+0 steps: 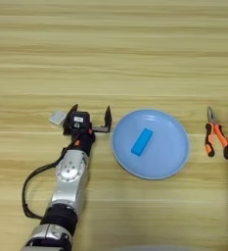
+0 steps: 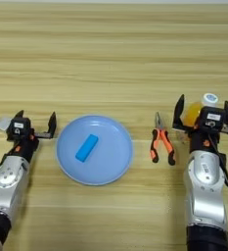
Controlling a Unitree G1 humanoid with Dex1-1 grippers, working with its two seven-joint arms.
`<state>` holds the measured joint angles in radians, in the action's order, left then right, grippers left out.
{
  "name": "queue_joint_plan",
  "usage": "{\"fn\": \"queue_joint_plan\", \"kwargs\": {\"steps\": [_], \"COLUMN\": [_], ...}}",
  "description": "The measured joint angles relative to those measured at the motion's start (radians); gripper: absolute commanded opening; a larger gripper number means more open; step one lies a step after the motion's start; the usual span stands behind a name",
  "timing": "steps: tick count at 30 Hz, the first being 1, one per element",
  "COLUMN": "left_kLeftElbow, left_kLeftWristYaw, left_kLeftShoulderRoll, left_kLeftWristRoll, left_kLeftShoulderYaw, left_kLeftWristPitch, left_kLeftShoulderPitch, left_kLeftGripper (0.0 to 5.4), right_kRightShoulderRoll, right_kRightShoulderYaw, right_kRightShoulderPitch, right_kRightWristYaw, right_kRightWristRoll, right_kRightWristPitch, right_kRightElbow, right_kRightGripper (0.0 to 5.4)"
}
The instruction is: Move the objects on the table
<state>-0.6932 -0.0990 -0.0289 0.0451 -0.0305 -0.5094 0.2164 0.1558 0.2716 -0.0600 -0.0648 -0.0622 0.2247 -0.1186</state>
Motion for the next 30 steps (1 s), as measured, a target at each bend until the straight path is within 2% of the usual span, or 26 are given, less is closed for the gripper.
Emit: {"fn": "queue_joint_plan", "kwargs": {"steps": [8, 20, 30], "left_kLeftElbow": [-0.005, -0.013, -0.013], "left_kLeftWristYaw": [0.0, 0.0, 0.0], "left_kLeftShoulderRoll": [0.0, 0.0, -0.001], "left_kLeftWristRoll": [0.0, 0.0, 0.0], "left_kLeftShoulderYaw": [0.0, 0.0, 0.0], "left_kLeftWristPitch": [-0.002, -0.003, -0.003], "left_kLeftShoulderPitch": [0.001, 0.01, 0.01], "left_kLeftGripper": [5.39, 5.39, 5.4], "right_kRightShoulderRoll": [0.0, 0.008, 0.019], "right_kRightShoulderYaw": [0.002, 0.007, 0.007], "right_kRightShoulderPitch": [-0.01, -0.051, -0.057], "right_kRightWristYaw": [0.007, 0.013, 0.015], "right_kRightWristRoll": [-0.005, -0.015, -0.018], "right_kRightWristPitch": [-0.001, 0.004, 0.005], "right_kRightElbow": [-0.02, -0.13, -0.172], "right_kRightGripper": [5.4, 5.4, 4.42]}}
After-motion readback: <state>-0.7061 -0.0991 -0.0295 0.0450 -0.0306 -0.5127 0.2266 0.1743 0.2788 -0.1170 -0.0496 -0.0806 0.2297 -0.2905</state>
